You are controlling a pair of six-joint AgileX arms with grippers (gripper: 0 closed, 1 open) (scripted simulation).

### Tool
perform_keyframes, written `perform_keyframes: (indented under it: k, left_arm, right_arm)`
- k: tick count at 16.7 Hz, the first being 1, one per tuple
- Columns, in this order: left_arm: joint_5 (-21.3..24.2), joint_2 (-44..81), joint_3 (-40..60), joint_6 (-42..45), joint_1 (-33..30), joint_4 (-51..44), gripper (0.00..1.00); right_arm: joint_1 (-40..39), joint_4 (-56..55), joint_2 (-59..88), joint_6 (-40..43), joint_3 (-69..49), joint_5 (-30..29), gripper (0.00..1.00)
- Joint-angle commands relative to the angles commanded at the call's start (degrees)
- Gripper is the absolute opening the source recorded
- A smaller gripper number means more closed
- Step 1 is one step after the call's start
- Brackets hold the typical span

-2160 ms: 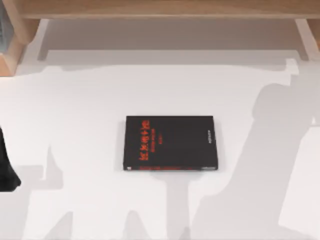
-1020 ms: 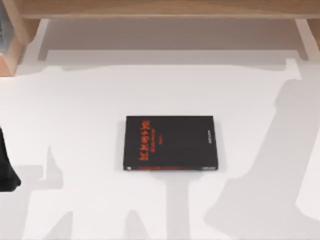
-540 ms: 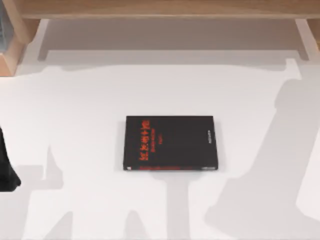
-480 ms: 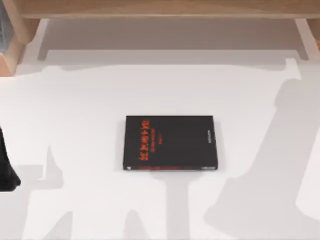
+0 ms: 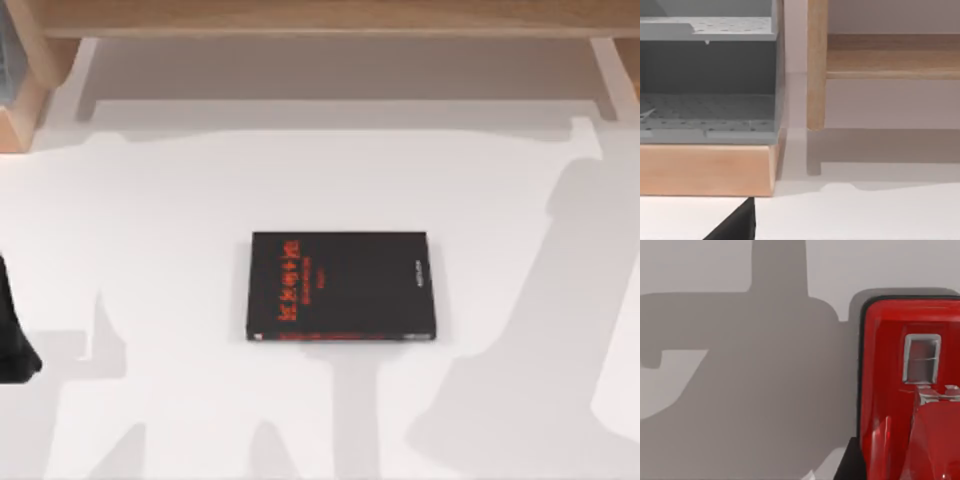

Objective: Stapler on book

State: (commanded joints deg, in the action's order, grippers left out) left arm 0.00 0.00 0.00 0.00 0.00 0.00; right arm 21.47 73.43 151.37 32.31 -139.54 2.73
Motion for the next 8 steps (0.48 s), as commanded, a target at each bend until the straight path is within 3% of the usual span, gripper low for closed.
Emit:
perform_keyframes:
  k: [5,8]
  left_arm:
    - [0.0,0.0,0.0,0.0,0.0,0.0,1.0]
    - [0.0,0.0,0.0,0.0,0.0,0.0,1.0]
  right_arm:
    - [0.3,1.1,-1.8,-1.0,-0.5,-0.5,0.0]
    - [0.1,4.2,-7.6,-5.7,-0.6,-2.5,0.0]
